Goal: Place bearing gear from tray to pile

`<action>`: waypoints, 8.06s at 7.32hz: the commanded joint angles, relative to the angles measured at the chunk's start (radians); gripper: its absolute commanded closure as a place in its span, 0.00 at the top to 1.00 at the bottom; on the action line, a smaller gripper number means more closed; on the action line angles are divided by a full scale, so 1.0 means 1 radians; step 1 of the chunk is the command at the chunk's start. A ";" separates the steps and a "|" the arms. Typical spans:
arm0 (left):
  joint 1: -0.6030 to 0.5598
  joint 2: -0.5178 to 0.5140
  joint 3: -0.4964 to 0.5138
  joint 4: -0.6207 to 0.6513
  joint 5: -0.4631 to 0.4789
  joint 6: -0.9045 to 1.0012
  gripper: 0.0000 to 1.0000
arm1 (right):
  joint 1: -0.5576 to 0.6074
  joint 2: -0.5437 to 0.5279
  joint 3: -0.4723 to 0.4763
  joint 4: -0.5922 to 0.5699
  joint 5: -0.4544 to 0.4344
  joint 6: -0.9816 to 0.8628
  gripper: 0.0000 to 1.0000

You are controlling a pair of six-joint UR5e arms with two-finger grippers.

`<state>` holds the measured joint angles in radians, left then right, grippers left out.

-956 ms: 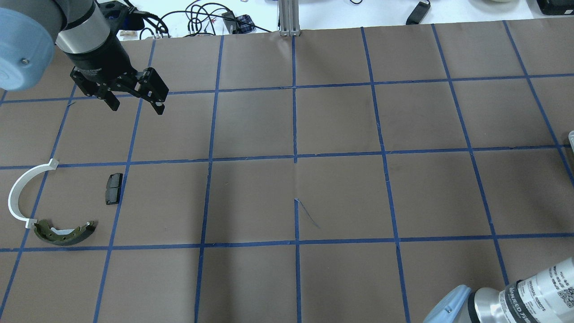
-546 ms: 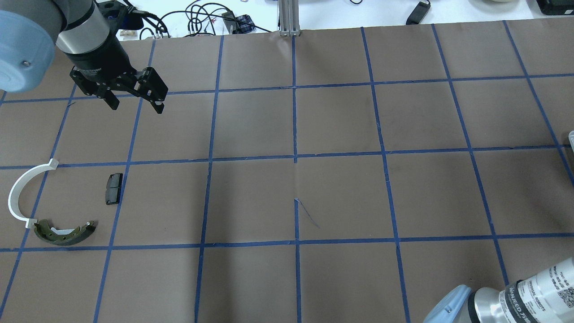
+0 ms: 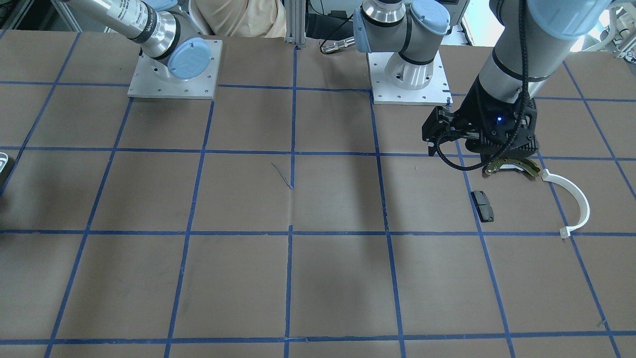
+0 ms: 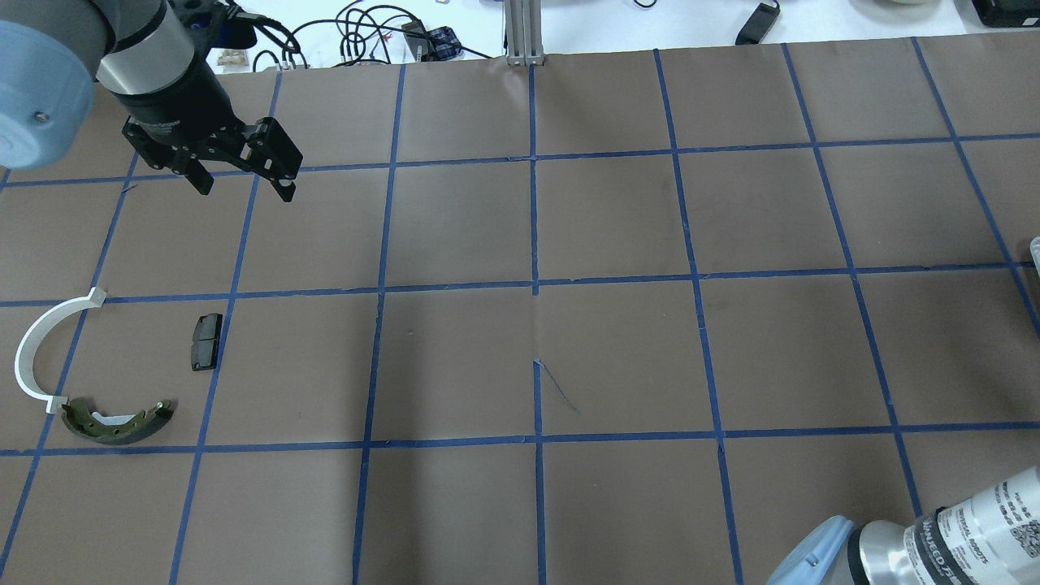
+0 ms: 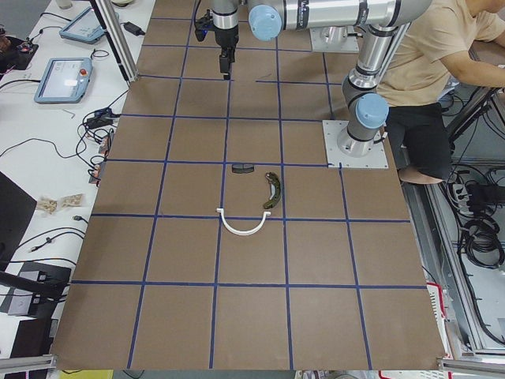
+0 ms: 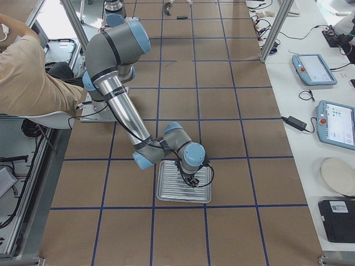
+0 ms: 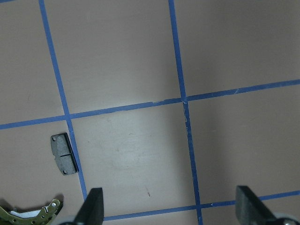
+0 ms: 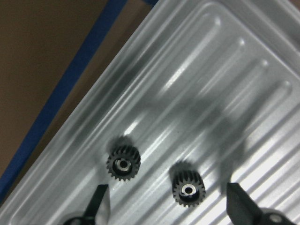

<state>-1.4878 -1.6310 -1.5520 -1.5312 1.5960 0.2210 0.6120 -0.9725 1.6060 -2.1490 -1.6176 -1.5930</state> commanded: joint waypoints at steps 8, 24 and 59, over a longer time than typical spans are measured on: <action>-0.011 0.010 -0.002 -0.049 -0.105 -0.014 1.00 | 0.008 -0.024 -0.009 0.003 -0.024 0.005 0.00; 0.000 0.013 -0.114 0.088 0.030 -0.012 1.00 | 1.437 -0.172 0.278 -0.138 0.077 2.109 0.15; -0.049 -0.337 -0.112 0.321 0.062 -0.145 0.00 | 0.034 -0.074 0.127 -0.095 0.024 -0.157 0.30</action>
<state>-1.6555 -1.9658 -1.6834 -1.1787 1.6437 -0.0029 0.6458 -1.0467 1.7326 -2.2441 -1.5926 -1.7525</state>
